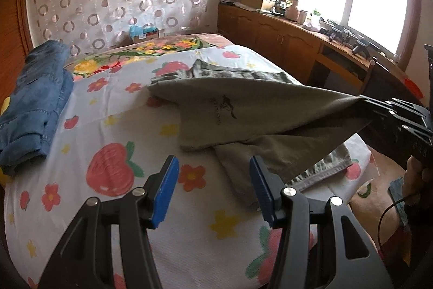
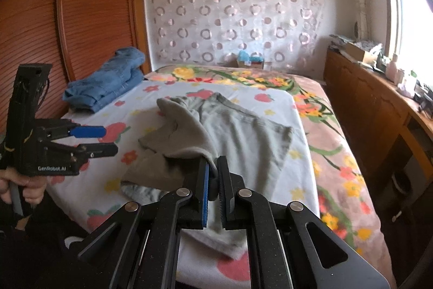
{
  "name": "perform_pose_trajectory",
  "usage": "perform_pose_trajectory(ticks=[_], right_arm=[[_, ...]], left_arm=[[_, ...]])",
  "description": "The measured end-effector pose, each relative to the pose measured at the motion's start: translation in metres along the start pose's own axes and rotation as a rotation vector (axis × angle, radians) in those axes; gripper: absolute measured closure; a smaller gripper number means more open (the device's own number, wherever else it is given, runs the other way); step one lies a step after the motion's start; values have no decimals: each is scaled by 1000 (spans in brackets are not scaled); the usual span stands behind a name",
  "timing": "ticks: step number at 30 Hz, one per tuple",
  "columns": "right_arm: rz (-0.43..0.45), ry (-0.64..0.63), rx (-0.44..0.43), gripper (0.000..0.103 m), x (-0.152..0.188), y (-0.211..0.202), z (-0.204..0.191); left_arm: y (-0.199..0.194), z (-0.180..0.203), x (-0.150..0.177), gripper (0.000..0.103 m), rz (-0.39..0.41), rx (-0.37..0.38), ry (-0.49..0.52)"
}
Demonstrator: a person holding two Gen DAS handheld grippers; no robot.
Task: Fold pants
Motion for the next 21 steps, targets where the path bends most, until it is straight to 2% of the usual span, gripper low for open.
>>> perform_pose_trajectory(ticks=[11, 21], right_arm=[[-93, 70, -2, 99, 41, 12, 20], [-156, 114, 0, 99, 57, 31, 31]], left_arm=[[10, 12, 3, 50, -29, -1, 21], [18, 14, 7, 50, -54, -3, 22]])
Point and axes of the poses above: each gripper's, at about its wrist camera, not at the fingertips, and y roughly the way its jaws point, z to its right, x to its underside, the point moved 3 cm from there along y, roughly the way its jaws point, and after that the axes turned 5 degrees about -z, right-handed, at the moved point
